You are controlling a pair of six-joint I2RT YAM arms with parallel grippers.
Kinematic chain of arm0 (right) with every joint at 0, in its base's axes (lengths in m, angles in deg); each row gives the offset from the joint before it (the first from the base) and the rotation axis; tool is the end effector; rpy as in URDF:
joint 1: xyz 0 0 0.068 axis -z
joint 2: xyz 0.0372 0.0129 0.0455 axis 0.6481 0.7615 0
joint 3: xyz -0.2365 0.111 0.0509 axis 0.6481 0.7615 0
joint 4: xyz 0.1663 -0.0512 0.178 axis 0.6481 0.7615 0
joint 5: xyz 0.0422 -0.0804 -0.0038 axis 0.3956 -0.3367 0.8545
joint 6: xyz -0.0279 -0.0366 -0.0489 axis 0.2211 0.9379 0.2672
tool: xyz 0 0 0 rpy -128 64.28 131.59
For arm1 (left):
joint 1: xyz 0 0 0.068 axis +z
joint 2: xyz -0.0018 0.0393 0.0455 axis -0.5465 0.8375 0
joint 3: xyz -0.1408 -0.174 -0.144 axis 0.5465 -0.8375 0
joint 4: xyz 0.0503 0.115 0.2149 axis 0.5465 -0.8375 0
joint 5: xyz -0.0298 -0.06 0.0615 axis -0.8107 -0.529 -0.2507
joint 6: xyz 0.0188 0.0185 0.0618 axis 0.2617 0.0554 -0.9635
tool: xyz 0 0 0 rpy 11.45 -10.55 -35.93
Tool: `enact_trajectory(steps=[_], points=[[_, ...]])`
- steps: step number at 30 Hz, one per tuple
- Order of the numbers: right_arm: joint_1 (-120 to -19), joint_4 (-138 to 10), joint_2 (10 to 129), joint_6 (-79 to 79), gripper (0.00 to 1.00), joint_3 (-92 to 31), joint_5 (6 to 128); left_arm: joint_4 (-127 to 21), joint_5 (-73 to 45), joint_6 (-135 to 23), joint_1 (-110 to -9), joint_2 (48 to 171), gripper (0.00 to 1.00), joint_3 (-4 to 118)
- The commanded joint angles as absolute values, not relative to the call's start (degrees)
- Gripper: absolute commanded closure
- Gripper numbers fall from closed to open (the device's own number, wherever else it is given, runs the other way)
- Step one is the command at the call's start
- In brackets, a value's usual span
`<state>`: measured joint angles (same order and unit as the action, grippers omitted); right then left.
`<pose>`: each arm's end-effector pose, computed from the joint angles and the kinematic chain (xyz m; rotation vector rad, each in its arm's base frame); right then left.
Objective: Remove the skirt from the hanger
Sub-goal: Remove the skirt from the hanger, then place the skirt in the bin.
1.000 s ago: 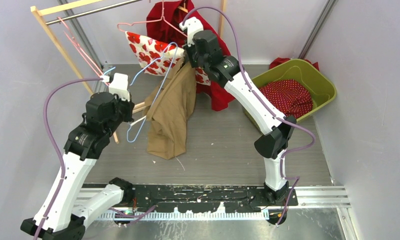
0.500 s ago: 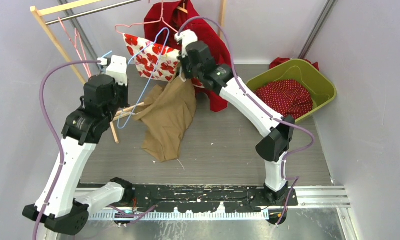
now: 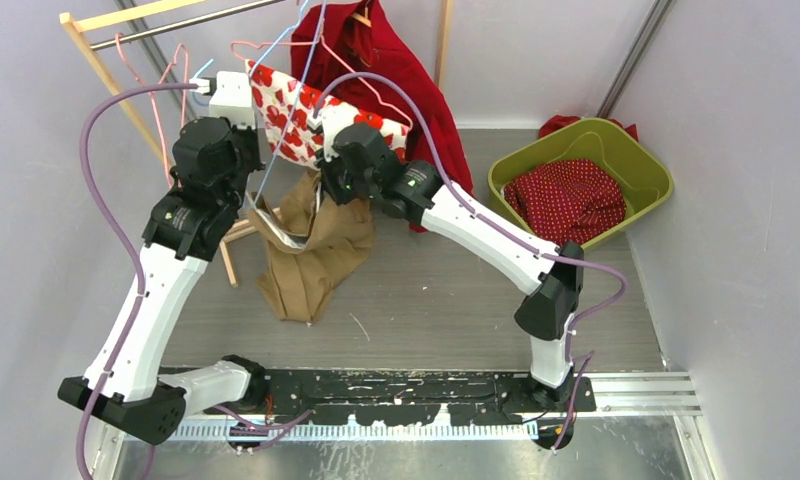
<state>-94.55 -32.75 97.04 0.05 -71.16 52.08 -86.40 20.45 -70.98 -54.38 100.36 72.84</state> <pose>0.2621 0.3518 0.3952 -0.7462 1.8966 0.5574 0.2224 -0.0613 0.4710 0.0420 1.7205 0.1665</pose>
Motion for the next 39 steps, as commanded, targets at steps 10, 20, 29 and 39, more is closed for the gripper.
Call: enact_trajectory(steps=[10, 20, 29, 39], points=[[-95.1, -35.8, 93.9, -2.3, 0.99, -75.8, 55.4, -61.4, 20.2, -61.1, -54.0, 99.7, 1.0, 67.4], [-94.8, -34.4, 86.1, 17.2, 0.99, -86.4, 33.3, -85.1, 15.8, -67.0, -54.1, 95.8, 1.0, 66.3], [-86.2, -58.5, 81.2, 39.1, 0.99, -93.2, 15.6, -93.8, 19.7, -69.0, -54.0, 91.1, 1.0, 62.1], [-50.6, -53.1, 89.0, 17.8, 0.99, -104.6, 25.1, -95.9, 19.3, -69.4, -54.0, 91.9, 1.0, 64.0]])
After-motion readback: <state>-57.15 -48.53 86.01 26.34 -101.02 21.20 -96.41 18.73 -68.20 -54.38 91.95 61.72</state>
